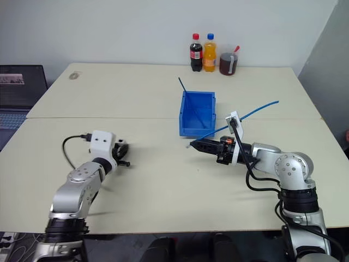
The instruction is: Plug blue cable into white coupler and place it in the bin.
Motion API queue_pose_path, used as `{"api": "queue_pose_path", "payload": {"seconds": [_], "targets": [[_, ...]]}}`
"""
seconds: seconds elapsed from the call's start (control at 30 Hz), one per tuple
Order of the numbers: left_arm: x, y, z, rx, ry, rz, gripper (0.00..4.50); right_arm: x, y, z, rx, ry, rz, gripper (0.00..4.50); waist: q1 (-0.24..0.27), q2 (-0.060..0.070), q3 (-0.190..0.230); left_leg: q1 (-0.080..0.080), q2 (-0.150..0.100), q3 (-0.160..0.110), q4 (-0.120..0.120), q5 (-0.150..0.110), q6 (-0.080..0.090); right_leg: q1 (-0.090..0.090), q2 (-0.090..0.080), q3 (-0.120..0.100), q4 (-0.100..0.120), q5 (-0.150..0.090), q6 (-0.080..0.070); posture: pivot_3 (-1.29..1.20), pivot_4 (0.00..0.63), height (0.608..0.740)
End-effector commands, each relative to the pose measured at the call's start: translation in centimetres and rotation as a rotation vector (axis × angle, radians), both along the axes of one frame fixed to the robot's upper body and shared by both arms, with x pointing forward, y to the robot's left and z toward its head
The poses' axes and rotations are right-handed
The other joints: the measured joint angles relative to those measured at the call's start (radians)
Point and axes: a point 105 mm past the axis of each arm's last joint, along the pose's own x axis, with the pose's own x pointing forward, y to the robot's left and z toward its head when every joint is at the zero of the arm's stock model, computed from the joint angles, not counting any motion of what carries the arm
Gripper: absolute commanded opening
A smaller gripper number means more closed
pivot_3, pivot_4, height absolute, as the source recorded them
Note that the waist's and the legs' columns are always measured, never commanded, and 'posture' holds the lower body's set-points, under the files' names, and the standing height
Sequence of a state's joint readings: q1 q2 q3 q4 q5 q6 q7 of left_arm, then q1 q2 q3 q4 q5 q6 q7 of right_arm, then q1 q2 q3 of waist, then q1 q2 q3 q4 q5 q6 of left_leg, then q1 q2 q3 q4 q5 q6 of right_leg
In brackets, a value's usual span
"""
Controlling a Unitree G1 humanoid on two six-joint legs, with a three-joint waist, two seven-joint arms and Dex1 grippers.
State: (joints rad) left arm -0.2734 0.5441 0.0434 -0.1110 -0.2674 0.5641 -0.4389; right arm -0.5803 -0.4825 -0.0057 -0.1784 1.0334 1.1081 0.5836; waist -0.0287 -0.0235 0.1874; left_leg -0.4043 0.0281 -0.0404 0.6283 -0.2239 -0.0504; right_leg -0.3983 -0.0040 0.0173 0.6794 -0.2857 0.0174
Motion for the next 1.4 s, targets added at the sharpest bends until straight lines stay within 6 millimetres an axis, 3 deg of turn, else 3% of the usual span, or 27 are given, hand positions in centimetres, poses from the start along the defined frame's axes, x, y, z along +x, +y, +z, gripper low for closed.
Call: {"api": "queue_pose_path", "payload": {"seconds": [0.03,0.2,0.4,0.87,1.4], "targets": [[-3.2,-5.7,1.2,0.004,0.026,-0.472,0.78,-0.8,1.4,0.6,-0.128,-0.215,0.106,0.24,0.0,0.0,0.0,0.0,0.0,0.0,0.0,0.0,0.0,0.0,-0.001,0.0,0.0,0.0,0.0,0.0,0.15,0.74],[-5.7,-8.8,0.2,0.075,0.094,-0.85,0.78,-0.5,2.5,-0.4,-0.257,-0.389,0.192,0.24,-0.001,0.0,0.0,-0.001,0.001,0.002,0.0,0.0,0.0,-0.003,0.001,0.001,0.001,0.0,0.0,0.0,0.15,0.74],[-5.0,-9.8,-2.3,0.189,0.098,-1.028,0.78,-0.6,3.3,-1.7,-0.32,-0.471,0.255,0.24,-0.001,0.0,0.0,-0.004,0.001,0.002,0.001,0.0,0.0,-0.006,0.002,0.001,0.001,0.001,-0.002,0.0,0.15,0.74],[-3.6,-10.2,-2.9,0.206,0.07,-1.091,0.78,-0.6,3.8,-3.9,-0.438,-0.526,0.318,0.24,0.001,0.0,0.0,-0.006,0.001,0.0,0.004,0.0,0.0,-0.007,0.002,-0.001,0.003,0.004,-0.007,0.0,0.15,0.74],[-3.9,-9.9,-2.7,0.199,0.072,-1.077,0.78,-0.2,3.7,-5.6,-0.504,-0.54,0.409,0.24,0.0,0.0,0.0,-0.006,0.001,0.0,0.006,0.0,0.0,-0.007,0.002,-0.001,0.004,0.005,-0.007,0.0,0.15,0.74]]}}
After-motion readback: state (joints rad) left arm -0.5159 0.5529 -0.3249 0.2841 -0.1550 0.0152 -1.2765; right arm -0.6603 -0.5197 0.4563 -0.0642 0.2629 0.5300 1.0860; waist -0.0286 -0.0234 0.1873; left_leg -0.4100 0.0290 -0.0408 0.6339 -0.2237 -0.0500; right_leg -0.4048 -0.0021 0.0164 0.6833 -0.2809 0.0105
